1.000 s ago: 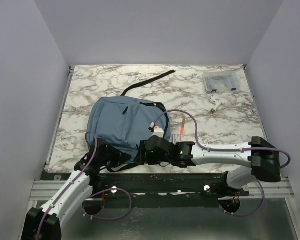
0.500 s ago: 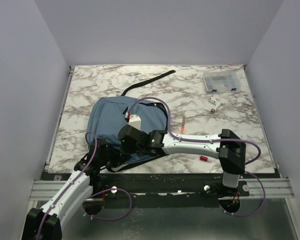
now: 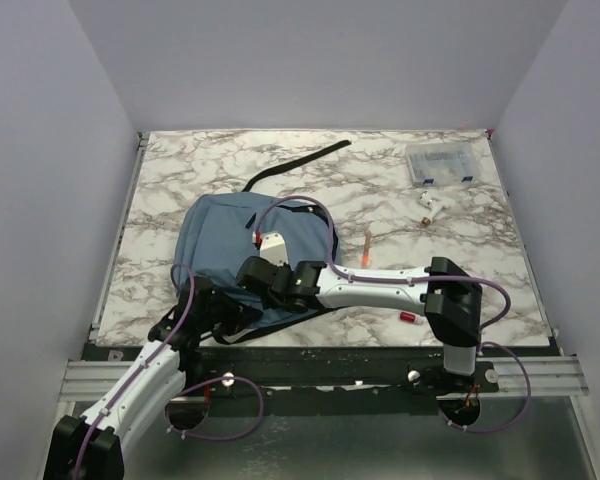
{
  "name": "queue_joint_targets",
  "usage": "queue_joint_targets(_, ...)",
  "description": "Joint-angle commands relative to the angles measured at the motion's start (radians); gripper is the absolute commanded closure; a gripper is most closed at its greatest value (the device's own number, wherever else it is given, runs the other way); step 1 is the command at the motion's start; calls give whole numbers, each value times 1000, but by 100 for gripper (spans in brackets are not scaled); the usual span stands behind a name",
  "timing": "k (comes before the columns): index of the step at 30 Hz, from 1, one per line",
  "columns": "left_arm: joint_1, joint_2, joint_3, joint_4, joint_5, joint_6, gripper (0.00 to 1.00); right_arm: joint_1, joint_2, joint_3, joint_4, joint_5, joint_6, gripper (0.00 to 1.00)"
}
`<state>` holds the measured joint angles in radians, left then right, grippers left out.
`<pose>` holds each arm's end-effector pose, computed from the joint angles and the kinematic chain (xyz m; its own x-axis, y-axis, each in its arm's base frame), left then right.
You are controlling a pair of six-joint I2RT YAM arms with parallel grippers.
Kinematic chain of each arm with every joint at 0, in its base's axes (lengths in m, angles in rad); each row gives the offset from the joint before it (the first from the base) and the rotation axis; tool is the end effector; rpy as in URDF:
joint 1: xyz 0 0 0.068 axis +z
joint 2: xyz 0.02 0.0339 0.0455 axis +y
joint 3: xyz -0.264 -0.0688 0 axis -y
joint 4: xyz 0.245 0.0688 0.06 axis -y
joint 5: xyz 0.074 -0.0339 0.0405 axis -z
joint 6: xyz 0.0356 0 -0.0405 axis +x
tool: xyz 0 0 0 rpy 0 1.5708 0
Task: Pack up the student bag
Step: Zip the student bag at the center of the board.
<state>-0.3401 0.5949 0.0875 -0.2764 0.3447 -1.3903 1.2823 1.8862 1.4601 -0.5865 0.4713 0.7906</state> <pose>0.1098 -0.0516 0.1189 -0.6503 -0.7520 0.1075 -0.5579 0.3766 -0.7396 0.1309 0.3844 0.2282 -0.7282 -0.2279 -0.6463 -0.3812 0.9185 0.1056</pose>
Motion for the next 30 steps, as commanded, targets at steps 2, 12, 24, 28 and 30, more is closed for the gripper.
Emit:
queue_joint_targets(2,7,19,17,-25,19,7,88,-2,78,42,-45,77,-31,63)
queue_joint_targets(12,10,63,31,-41,-12,1,90,-2,76,1,-31,124,-34,91)
queue_joint_targets(24,36,86,32,-75,-73,-6,91,-15,-387,-491,369,109,-208,99)
queue_joint_targets(28,45,87,26,-83,-82,-4,92,-54,-554,-630,512,104,-162,100)
queue_joint_targets(30,49,84,25,-88,-87,2,92,-64,-594,-661,550,99,-128,99)
